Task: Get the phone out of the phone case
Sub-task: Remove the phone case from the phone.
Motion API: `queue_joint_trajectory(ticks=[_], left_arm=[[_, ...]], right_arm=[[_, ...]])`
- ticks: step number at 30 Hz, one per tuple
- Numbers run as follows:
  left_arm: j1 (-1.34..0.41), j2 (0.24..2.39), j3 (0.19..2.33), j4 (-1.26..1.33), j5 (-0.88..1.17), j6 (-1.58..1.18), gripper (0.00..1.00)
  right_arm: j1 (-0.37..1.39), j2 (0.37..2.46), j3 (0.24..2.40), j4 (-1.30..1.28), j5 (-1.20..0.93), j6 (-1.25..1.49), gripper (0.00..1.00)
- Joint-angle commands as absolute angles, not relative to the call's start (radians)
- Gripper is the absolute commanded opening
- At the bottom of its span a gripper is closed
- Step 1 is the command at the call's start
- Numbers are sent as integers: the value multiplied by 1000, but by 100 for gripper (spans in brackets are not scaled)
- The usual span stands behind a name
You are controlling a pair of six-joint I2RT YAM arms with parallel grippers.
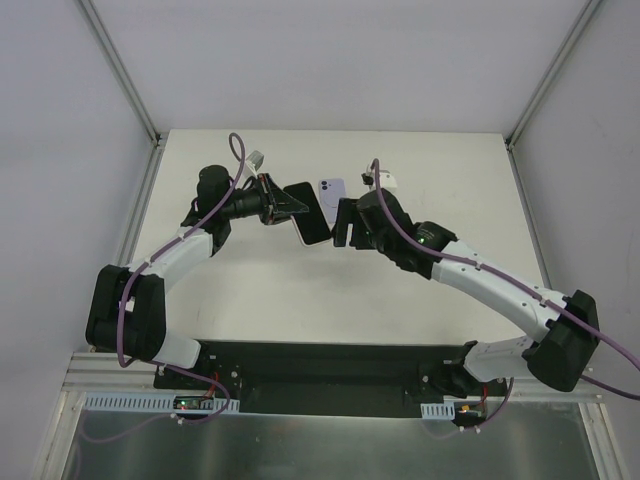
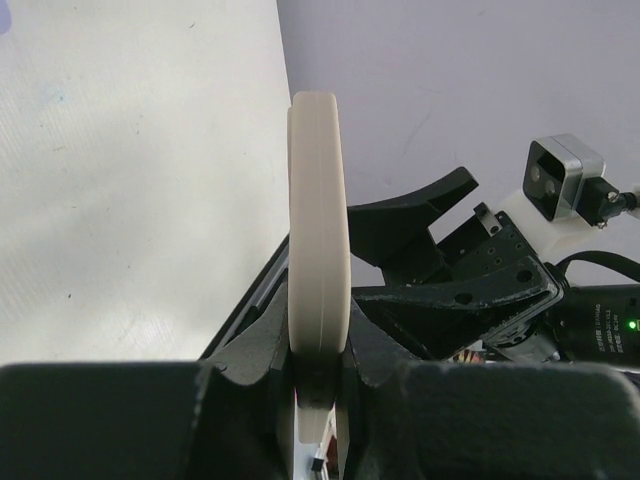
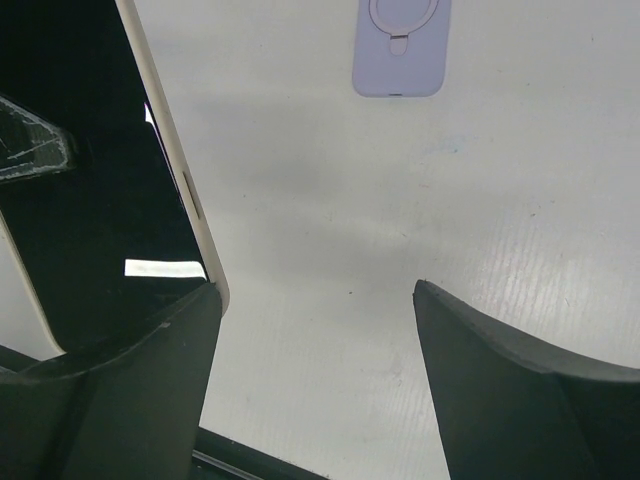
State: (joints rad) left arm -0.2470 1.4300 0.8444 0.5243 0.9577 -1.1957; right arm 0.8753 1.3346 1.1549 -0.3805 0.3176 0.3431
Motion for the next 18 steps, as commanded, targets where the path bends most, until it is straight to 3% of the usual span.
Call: queue_joint_trajectory(ticks=[1, 6, 18], left_arm=[[-256, 1318, 931, 690, 1060, -1350, 0], [-256, 1324, 925, 689, 1058, -1353, 0], [-256, 1302, 942, 742, 1063, -1420, 0]], right_arm=[[887, 1361, 1104, -568, 412, 295, 79], [908, 1364, 1115, -609, 471, 264, 79], [931, 1457, 1094, -523, 388, 271, 78]])
